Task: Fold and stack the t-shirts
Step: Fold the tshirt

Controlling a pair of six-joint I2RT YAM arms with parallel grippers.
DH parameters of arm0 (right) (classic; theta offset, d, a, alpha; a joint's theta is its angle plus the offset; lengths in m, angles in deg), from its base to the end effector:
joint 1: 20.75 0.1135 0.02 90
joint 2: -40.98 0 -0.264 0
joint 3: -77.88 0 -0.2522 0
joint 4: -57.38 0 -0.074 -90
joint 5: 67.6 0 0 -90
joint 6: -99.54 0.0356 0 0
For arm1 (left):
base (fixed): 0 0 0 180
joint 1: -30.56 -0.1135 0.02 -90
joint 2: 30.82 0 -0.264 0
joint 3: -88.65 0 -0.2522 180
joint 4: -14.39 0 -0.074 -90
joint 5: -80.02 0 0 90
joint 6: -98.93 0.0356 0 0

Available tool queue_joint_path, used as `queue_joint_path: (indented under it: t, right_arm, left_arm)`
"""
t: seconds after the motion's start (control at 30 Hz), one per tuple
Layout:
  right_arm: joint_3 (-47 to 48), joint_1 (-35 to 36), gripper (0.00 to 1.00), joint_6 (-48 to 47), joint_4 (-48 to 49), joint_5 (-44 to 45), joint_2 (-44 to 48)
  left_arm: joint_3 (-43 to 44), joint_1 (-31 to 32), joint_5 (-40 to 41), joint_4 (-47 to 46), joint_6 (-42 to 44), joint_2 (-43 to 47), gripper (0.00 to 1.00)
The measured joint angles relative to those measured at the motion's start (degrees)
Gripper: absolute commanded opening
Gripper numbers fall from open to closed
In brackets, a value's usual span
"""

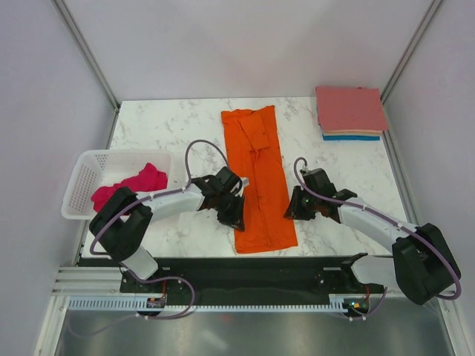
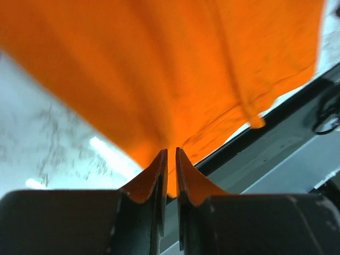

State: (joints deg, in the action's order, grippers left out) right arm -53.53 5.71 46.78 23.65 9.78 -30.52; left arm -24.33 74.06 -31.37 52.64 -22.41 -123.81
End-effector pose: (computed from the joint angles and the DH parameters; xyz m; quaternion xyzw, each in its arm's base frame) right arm 0.2009 0.1087 0.1749 0.0580 0.9509 0.2400 0.1868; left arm 0.2138 -0.2208 0.1702 0.1426 0.9481 -0.2769 0.0642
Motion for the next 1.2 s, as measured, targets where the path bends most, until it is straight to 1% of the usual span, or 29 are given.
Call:
queue_joint_path:
  t: [0.07, 0.2, 0.37, 0.47, 0.73, 0.93, 1.1, 1.2]
  right_arm:
    - [-1.05, 1.79, 0.27, 0.72, 0.52, 0.55, 0.61]
    - [-3.98, 3.5, 0.26, 2.08, 0.94, 1.2, 1.29]
    - [-6.75, 4.66, 0.25, 3.1, 0.9, 2.78, 2.14]
    - [-7.54, 4.9, 0.25, 3.32, 0.98, 3.39, 3.32]
    - [-8.85, 5.11, 0.24, 3.54, 0.48, 4.15, 5.79]
    - [-8.72, 5.22, 0.26, 3.54, -3.28, 5.22, 9.31]
    - [-7.3, 5.22, 0.26, 3.52, -5.73, 6.05, 10.78]
    - [-6.51, 5.22, 0.26, 3.52, -6.19, 6.12, 10.82]
  left_arm:
    - [-3.76, 1.27, 1.88, 0.09, -1.92, 2.32, 0.17]
    - [-7.78, 3.17, 3.69, -1.18, -4.98, 5.7, 0.17]
    - [-10.97, 6.21, 5.35, -3.58, -7.72, 6.27, 0.16]
    - [-12.48, 6.84, 5.99, -4.15, -9.11, 6.32, 0.16]
    - [-12.39, 6.91, 6.56, -3.82, -10.01, 6.51, 0.17]
    - [-11.58, 7.04, 9.44, -0.02, -9.97, 9.81, 0.19]
    - [-8.13, 7.06, 10.86, 1.29, -9.86, 10.95, 0.2]
    - [-5.95, 5.44, 12.52, 2.21, -9.33, 9.77, 0.19]
